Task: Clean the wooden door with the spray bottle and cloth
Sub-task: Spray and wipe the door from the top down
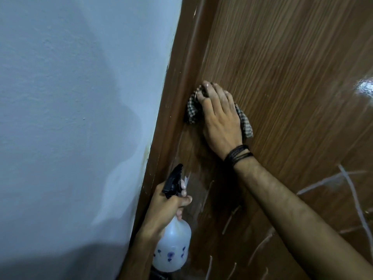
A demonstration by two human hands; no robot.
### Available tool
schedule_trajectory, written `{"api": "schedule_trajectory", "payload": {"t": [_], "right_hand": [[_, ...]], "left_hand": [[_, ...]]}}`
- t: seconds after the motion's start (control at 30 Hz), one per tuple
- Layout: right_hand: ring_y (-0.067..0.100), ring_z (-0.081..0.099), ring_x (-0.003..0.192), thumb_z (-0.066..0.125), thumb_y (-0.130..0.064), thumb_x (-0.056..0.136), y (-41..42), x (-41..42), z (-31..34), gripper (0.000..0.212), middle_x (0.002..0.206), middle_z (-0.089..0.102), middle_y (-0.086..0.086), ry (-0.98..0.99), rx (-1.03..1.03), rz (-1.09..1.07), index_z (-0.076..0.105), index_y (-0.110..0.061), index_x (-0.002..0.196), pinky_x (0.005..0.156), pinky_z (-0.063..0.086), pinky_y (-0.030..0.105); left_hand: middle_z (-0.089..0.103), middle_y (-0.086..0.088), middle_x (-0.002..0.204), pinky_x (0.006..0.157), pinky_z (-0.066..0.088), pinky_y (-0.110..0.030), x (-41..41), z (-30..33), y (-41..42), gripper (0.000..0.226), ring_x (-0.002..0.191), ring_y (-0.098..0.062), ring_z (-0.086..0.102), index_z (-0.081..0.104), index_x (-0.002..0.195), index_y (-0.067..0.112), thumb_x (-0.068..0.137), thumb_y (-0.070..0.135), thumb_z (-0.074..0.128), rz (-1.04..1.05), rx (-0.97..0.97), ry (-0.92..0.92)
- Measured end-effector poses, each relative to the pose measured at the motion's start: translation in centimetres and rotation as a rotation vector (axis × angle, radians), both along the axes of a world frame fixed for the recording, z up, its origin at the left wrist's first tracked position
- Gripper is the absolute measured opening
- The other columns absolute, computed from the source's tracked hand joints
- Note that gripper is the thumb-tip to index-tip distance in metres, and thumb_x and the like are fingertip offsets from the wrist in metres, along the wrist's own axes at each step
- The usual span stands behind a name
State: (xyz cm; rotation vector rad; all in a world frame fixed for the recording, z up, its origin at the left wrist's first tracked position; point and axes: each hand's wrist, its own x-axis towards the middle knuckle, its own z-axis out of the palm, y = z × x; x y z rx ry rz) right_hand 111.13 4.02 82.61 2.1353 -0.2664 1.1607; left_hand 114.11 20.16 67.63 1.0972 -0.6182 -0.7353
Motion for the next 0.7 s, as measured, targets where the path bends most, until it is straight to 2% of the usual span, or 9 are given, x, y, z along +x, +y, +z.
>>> {"api": "schedule_trajectory", "payload": {"t": [0.13,0.23,0.33,0.43,0.57,0.7], "right_hand": [[0.036,0.032,0.145,0.037,-0.001,0.095,0.2,0.9,-1.5,0.048,0.154,0.040,0.018,0.010,0.014,0.064,0.049,-0.002,0.141,0.123,0.016,0.047],[0.038,0.036,0.143,0.045,-0.001,0.097,-0.6,0.3,-5.2,0.041,0.152,0.043,0.021,0.161,-0.061,0.080,0.052,-0.001,0.137,0.122,0.019,0.048],[0.037,0.045,0.138,0.040,-0.006,0.100,-1.1,-0.8,-8.1,0.033,0.148,0.049,0.019,0.352,-0.173,0.106,0.059,-0.003,0.127,0.119,0.027,0.047],[0.035,0.046,0.136,0.036,-0.008,0.102,-1.3,-1.5,-8.0,0.029,0.146,0.051,0.019,0.457,-0.190,0.147,0.055,-0.006,0.125,0.117,0.031,0.046],[0.042,0.047,0.131,0.048,-0.002,0.097,-1.3,-0.9,-4.8,0.028,0.138,0.051,0.029,0.347,-0.125,0.167,0.053,-0.003,0.125,0.115,0.033,0.049],[0.043,0.046,0.131,0.049,-0.001,0.096,-1.4,-0.3,-1.3,0.032,0.138,0.051,0.027,0.221,-0.180,0.107,0.054,-0.003,0.128,0.115,0.031,0.049]], "left_hand": [[0.055,-0.008,0.083,0.046,0.039,-0.025,-0.2,-0.4,0.1,0.025,0.047,-0.013,0.040,0.060,0.093,0.008,0.087,-0.016,0.061,-0.015,0.001,0.006],[0.054,-0.008,0.082,0.045,0.039,-0.025,-0.2,-0.6,0.4,0.026,0.045,-0.013,0.039,0.059,0.092,0.009,0.087,-0.016,0.060,-0.012,0.010,0.001],[0.054,-0.008,0.082,0.046,0.039,-0.025,-0.4,-0.7,0.7,0.026,0.046,-0.012,0.040,0.059,0.091,0.011,0.086,-0.015,0.061,-0.017,0.027,0.001],[0.054,-0.008,0.083,0.047,0.039,-0.025,-0.5,-0.5,0.8,0.026,0.047,-0.011,0.040,0.059,0.091,0.011,0.086,-0.015,0.061,-0.031,0.032,-0.004],[0.053,-0.008,0.083,0.047,0.039,-0.024,-0.7,-0.5,0.7,0.026,0.047,-0.012,0.040,0.059,0.092,0.010,0.087,-0.015,0.060,-0.034,0.035,0.008],[0.054,-0.006,0.078,0.045,0.039,-0.023,-1.0,-0.8,0.3,0.025,0.046,-0.012,0.040,0.059,0.092,0.009,0.087,-0.016,0.060,-0.064,0.036,0.024]]}}
